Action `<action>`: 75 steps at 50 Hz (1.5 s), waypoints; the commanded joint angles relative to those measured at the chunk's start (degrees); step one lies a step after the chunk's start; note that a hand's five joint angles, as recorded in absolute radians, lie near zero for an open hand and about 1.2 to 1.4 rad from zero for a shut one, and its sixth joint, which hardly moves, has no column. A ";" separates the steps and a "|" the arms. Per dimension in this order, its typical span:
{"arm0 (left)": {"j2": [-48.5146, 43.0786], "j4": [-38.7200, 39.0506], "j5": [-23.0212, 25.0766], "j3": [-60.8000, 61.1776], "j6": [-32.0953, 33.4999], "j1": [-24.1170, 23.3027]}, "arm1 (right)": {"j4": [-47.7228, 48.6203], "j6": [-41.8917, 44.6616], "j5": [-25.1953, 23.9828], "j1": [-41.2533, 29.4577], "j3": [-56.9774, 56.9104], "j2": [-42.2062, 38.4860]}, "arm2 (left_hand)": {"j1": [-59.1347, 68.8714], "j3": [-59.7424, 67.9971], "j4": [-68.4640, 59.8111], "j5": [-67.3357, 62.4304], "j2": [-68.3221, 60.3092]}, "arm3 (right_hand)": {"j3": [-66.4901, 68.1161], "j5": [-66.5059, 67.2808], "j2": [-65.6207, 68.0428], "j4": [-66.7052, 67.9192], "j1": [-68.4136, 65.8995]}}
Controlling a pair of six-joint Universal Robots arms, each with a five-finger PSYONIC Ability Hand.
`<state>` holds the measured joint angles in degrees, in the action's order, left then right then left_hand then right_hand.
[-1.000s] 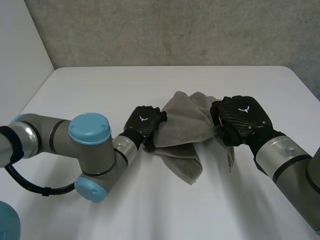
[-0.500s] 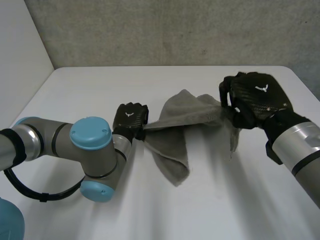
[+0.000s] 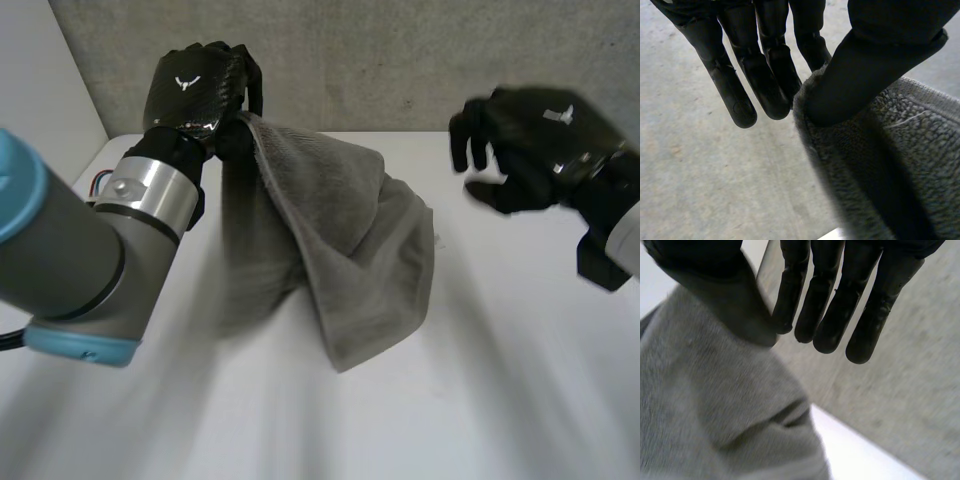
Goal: Fold the towel.
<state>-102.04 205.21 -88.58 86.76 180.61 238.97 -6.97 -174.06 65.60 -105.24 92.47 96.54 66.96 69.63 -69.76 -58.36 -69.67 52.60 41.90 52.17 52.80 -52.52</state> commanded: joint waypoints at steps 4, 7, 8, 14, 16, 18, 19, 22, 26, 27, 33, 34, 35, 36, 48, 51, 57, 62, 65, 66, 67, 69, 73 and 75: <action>-0.53 -0.34 2.80 7.54 0.35 -0.70 | 10.20 0.21 2.33 -2.60 11.85 -14.42 | 13.04 10.37 -10.24 -11.64 -10.33 | -39.29 -38.59 -38.86 -39.49 39.21; -0.45 -0.95 2.71 8.07 1.67 -0.88 | 12.32 -1.45 4.26 -3.48 12.82 -18.30 | 13.04 10.37 -10.24 -11.64 -10.33 | -42.17 -41.48 -41.75 -42.37 42.09; -0.44 -0.95 2.71 8.07 1.67 -0.88 | 12.33 -1.46 4.27 -3.48 12.83 -18.32 | 13.04 10.37 -10.24 -11.64 -10.33 | -42.18 -41.48 -41.75 -42.38 42.10; 0.34 -1.04 2.54 9.56 7.55 -2.37 | 14.52 -7.25 5.76 -6.64 12.48 -20.95 | 13.04 10.37 -10.24 -11.64 -10.33 | -42.60 -41.90 -42.17 -42.80 42.52; 1.05 -0.95 2.45 9.74 9.06 -3.08 | 15.05 -8.40 5.77 -8.14 11.95 -21.66 | 13.04 10.37 -10.24 -11.64 -10.33 | -42.60 -41.90 -42.17 -42.80 42.52; 2.02 -0.87 2.45 10.01 10.11 -3.69 | 16.19 -10.59 6.03 -10.85 10.37 -23.32 | 13.04 10.37 -10.24 -11.64 -10.33 | -42.60 -41.90 -42.17 -42.80 42.52; 3.06 -0.78 2.36 10.18 10.89 -4.04 | 16.19 -10.60 6.03 -10.87 10.36 -23.33 | 13.04 10.37 -10.24 -11.64 -10.33 | -42.60 -41.90 -42.17 -42.80 42.52; 5.00 -0.60 2.36 10.27 11.25 -4.39 | 17.16 -12.18 6.99 -13.84 7.92 -25.08 | 13.04 10.37 -10.24 -11.64 -10.33 | -42.60 -41.90 -42.17 -42.80 42.52; 6.41 -0.60 2.19 10.10 11.25 -4.48 | 17.69 -12.19 10.41 -17.71 3.26 -29.90 | 13.04 10.37 -10.24 -11.64 -10.33 | -37.99 -37.30 -37.57 -38.19 37.92; 6.93 -0.60 1.75 9.92 11.25 -4.48 | 17.69 -12.18 10.42 -17.72 3.25 -29.92 | 13.04 10.37 -10.24 -11.64 -10.33 | -37.97 -37.28 -37.55 -38.17 37.90; 7.91 -0.60 -1.23 9.04 11.25 -4.40 | 17.34 -12.09 13.76 -21.67 -1.40 -37.37 | 13.04 10.37 -10.24 -11.64 -10.33 | -25.89 -25.19 -25.46 -26.09 25.81; 7.91 -0.60 -1.50 8.78 11.25 -4.39 | 17.34 -12.09 14.11 -22.37 -2.11 -38.69 | 13.04 10.37 -10.24 -11.64 -10.33 | -24.36 -23.67 -23.94 -24.56 24.29; 7.91 -0.60 -1.50 8.78 11.25 -4.39 | 17.34 -12.09 14.11 -22.38 -2.12 -38.71 | 13.04 10.37 -10.24 -11.64 -10.33 | -24.35 -23.65 -23.92 -24.55 24.27; 7.82 -0.60 -1.59 8.78 11.25 -4.31 | 17.68 -12.09 14.46 -22.73 -2.64 -39.58 | 13.04 10.37 -10.24 -11.64 -10.33 | -22.52 -21.82 -22.09 -22.72 22.44; 7.73 -0.51 -1.59 9.30 11.08 -3.87 | 21.29 -11.92 17.10 -23.70 -6.07 -42.67 | 13.04 10.37 -10.24 -11.64 -10.33 | 27.40 28.09 27.83 27.20 -27.48; 7.55 -0.51 -1.50 9.57 11.25 -3.43 | 20.85 -11.65 17.45 -23.35 -6.07 -40.99 | 13.04 10.37 -10.24 -11.64 -10.33 | 27.40 28.10 27.83 27.20 -27.48; 7.47 -0.78 -1.42 10.71 11.60 -0.54 | 14.44 -4.54 15.08 -20.53 -4.93 -26.23 | 13.04 10.37 -10.24 -11.64 -10.33 | 27.40 28.10 27.83 27.20 -27.48; 7.20 -1.04 -0.80 12.03 11.61 0.44 | 0.99 7.15 9.19 -10.96 -6.86 -17.97 | 13.04 10.37 -10.24 -11.64 -10.33 | 27.40 28.10 27.83 27.20 -27.48; 6.94 -0.95 -0.80 13.52 11.61 0.61 | -9.03 15.50 5.06 -6.21 -8.80 -15.24 | 13.04 10.37 -10.24 -11.64 -10.33 | 27.40 28.10 27.83 27.20 -27.48; 6.85 -0.87 -0.71 14.48 11.61 0.62 | -13.38 19.33 3.58 -4.29 -9.40 -14.46 | 13.04 10.37 -10.24 -11.64 -10.33 | 27.40 28.10 27.83 27.20 -27.48; 6.85 -0.87 -0.71 14.49 11.61 0.62 | -13.42 19.37 3.57 -4.28 -9.41 -14.45 | 13.04 10.37 -10.24 -11.64 -10.33 | 27.40 28.10 27.83 27.20 -27.48; 5.80 -0.87 -0.71 16.06 11.69 0.70 | -21.12 26.11 2.34 -0.51 -9.76 -14.45 | 13.04 10.37 -10.24 -11.64 -10.33 | 27.40 28.10 27.83 27.20 -27.48; 3.51 -0.95 -0.63 17.13 11.96 0.62 | -27.05 31.68 1.81 1.09 -9.59 -15.15 | 13.04 10.37 -10.24 -11.64 -10.33 | 27.40 28.10 27.83 27.20 -27.48; 1.93 -1.04 -0.63 17.30 12.40 0.44 | -28.89 33.87 1.55 0.91 -9.67 -16.99 | 13.04 10.37 -10.24 -11.64 -10.33 | 27.40 28.10 27.83 27.20 -27.48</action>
<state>-96.84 204.30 -89.23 102.70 192.39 239.68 -28.57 -147.36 67.88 -105.90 82.84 82.33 66.96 69.68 -69.80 -58.34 -69.71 75.95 66.53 75.90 75.95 -75.82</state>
